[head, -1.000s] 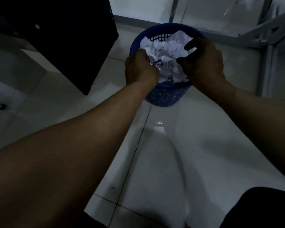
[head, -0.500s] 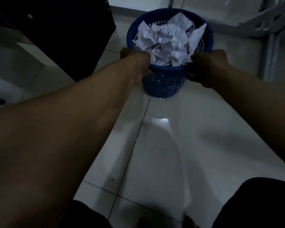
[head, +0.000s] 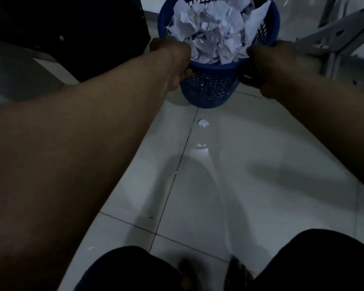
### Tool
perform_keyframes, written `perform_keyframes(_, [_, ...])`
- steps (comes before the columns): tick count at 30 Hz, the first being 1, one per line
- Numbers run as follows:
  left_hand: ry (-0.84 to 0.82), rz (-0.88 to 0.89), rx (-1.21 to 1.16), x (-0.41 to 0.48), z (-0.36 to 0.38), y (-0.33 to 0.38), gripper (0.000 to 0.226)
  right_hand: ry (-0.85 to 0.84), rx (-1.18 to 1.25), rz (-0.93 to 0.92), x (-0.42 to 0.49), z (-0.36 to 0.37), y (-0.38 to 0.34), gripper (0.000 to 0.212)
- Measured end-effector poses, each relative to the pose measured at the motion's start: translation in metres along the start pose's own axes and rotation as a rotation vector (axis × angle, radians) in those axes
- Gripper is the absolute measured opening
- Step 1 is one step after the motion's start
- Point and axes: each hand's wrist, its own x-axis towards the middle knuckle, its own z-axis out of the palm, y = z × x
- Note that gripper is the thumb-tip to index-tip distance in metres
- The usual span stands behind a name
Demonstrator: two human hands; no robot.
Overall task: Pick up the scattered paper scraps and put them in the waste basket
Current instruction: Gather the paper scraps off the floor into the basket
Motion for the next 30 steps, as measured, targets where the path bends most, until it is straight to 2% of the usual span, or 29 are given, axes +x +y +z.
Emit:
perform_keyframes(3, [0.033, 0.001, -0.004, -0.003, -0.006, 0.012, 0.027, -0.032, -0.014, -0.038, -0.005, 0.004, -0.008, 0.029])
perform_keyframes(5, [0.057, 0.025, 0.009, 0.007, -0.013, 0.013, 0.026, -0.059, -0.011, -0.05, 0.002, 0.012, -0.004, 0.034])
perform_keyframes(11, [0.088, 0.031, 0.005, 0.055, -0.029, -0.014, 0.015, -0.14, 0.059, -0.09, 0.036, 0.036, 0.041, 0.031])
perform_keyframes(15, [0.117, 0.041, -0.008, 0.071, -0.037, -0.024, 0.019, -0.067, 0.137, -0.021, 0.056, 0.052, 0.075, 0.023])
perform_keyframes(19, [0.142, 0.034, -0.002, 0.083, -0.043, -0.03, 0.029, 0.006, -0.213, -0.006, 0.088, 0.064, 0.139, 0.02])
perform_keyframes(24, [0.14, 0.034, 0.016, 0.096, -0.044, -0.04, 0.028, -0.095, -0.857, -0.21, 0.104, 0.064, 0.196, 0.056])
perform_keyframes(30, [0.174, -0.005, 0.021, 0.1, -0.039, -0.052, 0.034, -0.31, -1.15, -0.145, 0.117, 0.069, 0.229, 0.07])
